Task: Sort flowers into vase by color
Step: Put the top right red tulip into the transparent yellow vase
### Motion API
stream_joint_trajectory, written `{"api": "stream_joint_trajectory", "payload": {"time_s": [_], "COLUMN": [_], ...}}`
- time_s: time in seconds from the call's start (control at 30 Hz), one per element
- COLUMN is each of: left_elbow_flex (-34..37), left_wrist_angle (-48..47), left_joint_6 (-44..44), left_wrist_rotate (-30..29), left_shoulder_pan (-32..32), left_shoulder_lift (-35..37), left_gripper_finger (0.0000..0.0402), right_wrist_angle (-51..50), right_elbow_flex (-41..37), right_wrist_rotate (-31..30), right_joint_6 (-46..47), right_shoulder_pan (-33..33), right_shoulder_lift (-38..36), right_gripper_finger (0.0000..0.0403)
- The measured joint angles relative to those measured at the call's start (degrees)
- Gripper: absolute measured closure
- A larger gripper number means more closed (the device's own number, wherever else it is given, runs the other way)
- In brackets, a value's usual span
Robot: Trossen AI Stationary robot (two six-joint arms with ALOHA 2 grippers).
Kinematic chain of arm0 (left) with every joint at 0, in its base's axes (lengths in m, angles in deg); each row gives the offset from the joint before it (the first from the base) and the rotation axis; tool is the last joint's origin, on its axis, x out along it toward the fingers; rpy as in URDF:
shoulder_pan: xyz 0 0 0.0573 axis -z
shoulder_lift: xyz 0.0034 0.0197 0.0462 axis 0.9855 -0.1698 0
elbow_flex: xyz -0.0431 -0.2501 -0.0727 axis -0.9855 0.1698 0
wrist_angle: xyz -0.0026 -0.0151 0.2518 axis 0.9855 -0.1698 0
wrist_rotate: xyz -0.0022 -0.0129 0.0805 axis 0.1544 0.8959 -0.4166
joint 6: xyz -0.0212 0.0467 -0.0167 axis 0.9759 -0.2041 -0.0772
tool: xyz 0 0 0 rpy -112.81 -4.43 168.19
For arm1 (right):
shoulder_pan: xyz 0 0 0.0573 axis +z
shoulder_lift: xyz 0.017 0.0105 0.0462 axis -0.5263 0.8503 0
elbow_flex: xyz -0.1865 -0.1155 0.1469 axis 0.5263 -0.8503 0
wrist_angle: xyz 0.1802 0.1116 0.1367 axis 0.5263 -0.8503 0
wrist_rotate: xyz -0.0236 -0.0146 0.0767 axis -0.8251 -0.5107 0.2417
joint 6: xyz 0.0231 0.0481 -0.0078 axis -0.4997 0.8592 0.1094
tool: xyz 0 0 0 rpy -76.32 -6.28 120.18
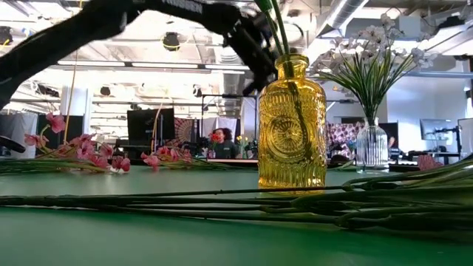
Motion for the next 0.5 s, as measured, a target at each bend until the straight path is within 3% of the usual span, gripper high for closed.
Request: {"api": "stream_joint_trajectory", "payload": {"time_s": [0.13,0.23,0.37,0.5], "left_elbow_flex": [0.00,0.00,-0.02,0.02], "left_wrist_angle": [-3.08,-3.89,-5.06,-7.39], "left_joint_6": [-0.67,-0.25,-0.09,0.02], "left_wrist_rotate": [-1.78,-1.70,-1.64,-2.70], "left_shoulder_pan": [0.01,0.38,1.58,2.74], "left_shoulder_lift": [3.95,6.18,7.96,7.95], "left_gripper_finger": [0.0274,0.0274,0.0274,0.0274], "right_wrist_angle": [-2.44,-4.52,-7.09,-10.41], "right_elbow_flex": [7.23,10.77,12.01,12.02], "right_wrist_rotate": [-11.27,-12.38,-8.55,2.54], "right_joint_6": [-4.63,-4.45,-1.83,0.40], "right_shoulder_pan": [-9.68,-21.32,-39.95,-59.90], "right_shoulder_lift": [0.00,0.00,0.30,3.35], "right_gripper_finger": [0.0127,0.0127,0.0127,0.0127]}}
